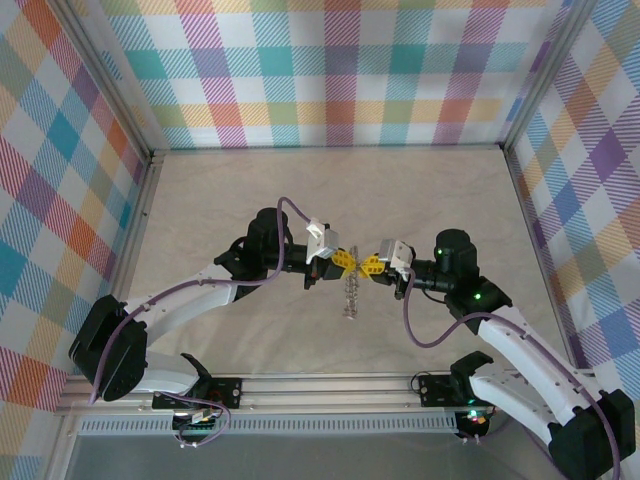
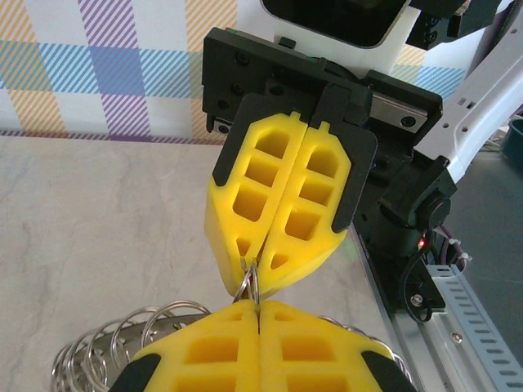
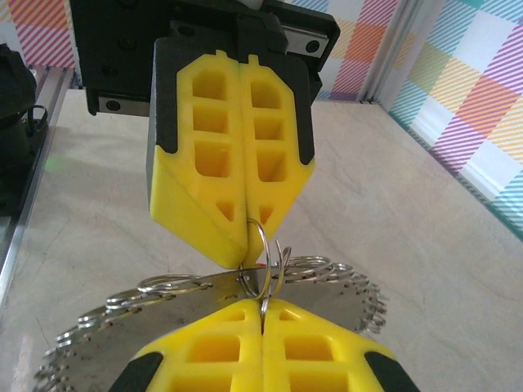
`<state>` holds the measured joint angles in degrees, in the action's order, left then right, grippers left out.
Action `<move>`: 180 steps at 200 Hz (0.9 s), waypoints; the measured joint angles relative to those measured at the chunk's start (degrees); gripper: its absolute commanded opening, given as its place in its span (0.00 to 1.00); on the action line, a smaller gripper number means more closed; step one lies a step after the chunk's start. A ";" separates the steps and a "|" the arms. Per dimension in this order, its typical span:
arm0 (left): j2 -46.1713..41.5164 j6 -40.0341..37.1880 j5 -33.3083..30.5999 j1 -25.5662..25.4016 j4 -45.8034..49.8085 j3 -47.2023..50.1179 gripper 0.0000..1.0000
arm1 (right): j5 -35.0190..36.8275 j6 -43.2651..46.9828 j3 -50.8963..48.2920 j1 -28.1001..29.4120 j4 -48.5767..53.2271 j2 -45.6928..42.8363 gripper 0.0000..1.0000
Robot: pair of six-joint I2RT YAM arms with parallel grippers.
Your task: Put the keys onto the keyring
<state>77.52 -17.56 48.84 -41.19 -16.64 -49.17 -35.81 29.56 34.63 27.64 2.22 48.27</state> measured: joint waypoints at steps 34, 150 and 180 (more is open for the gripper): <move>0.00 0.52 0.15 -0.02 -0.13 0.00 0.00 | -0.76 1.16 0.31 0.00 0.94 0.28 0.10; 0.70 1.29 -0.35 -1.07 -0.46 0.00 0.00 | -3.87 3.04 0.98 -0.31 1.51 1.01 0.32; 0.70 1.16 -0.28 -1.07 -0.44 0.00 0.00 | -3.91 3.54 0.98 -0.76 1.79 -1.79 0.29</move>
<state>78.22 -16.40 48.56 -42.26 -17.08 -49.17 -39.72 33.10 35.62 26.87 4.01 46.48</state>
